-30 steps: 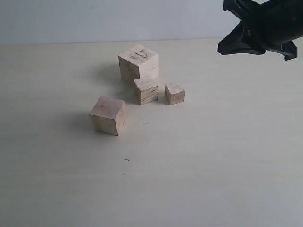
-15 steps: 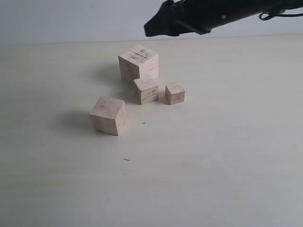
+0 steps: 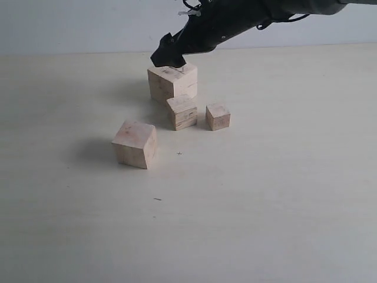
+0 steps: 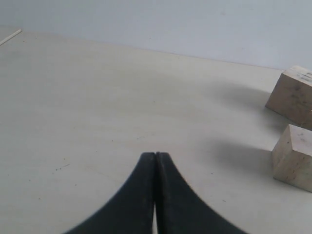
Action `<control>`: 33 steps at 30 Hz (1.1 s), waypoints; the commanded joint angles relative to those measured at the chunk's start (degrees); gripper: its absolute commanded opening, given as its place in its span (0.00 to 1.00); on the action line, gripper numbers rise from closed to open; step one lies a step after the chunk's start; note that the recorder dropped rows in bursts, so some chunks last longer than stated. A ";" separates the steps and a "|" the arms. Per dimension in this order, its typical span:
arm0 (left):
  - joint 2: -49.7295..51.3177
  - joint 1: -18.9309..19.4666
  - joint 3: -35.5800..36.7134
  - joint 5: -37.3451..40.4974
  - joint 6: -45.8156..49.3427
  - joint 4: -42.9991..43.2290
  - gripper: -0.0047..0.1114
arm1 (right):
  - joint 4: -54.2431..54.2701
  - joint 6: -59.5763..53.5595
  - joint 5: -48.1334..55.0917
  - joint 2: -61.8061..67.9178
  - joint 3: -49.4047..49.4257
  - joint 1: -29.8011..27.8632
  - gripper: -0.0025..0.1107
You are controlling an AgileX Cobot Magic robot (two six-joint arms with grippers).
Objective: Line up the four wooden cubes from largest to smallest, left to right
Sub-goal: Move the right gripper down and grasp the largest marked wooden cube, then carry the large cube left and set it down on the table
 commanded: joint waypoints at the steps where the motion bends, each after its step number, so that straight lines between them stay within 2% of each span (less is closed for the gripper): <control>1: -0.29 -0.30 0.18 -0.56 0.15 -0.27 0.04 | -2.06 2.41 -0.74 5.35 -7.58 0.06 0.95; 5: -0.29 -0.30 0.18 -0.56 0.15 -0.27 0.04 | -2.71 5.42 -0.03 10.30 -12.07 0.06 0.95; 11: -0.29 -0.30 0.18 -0.56 0.15 -0.27 0.04 | -3.14 5.31 0.44 13.96 -12.47 0.06 0.95; 18: -0.29 -0.30 0.18 -0.56 0.15 -0.27 0.04 | -10.74 5.31 0.44 14.95 -12.47 0.17 0.95; 33: -0.29 -0.30 0.18 -0.56 0.15 -0.27 0.04 | -10.82 5.21 -2.52 14.47 -12.47 0.17 0.94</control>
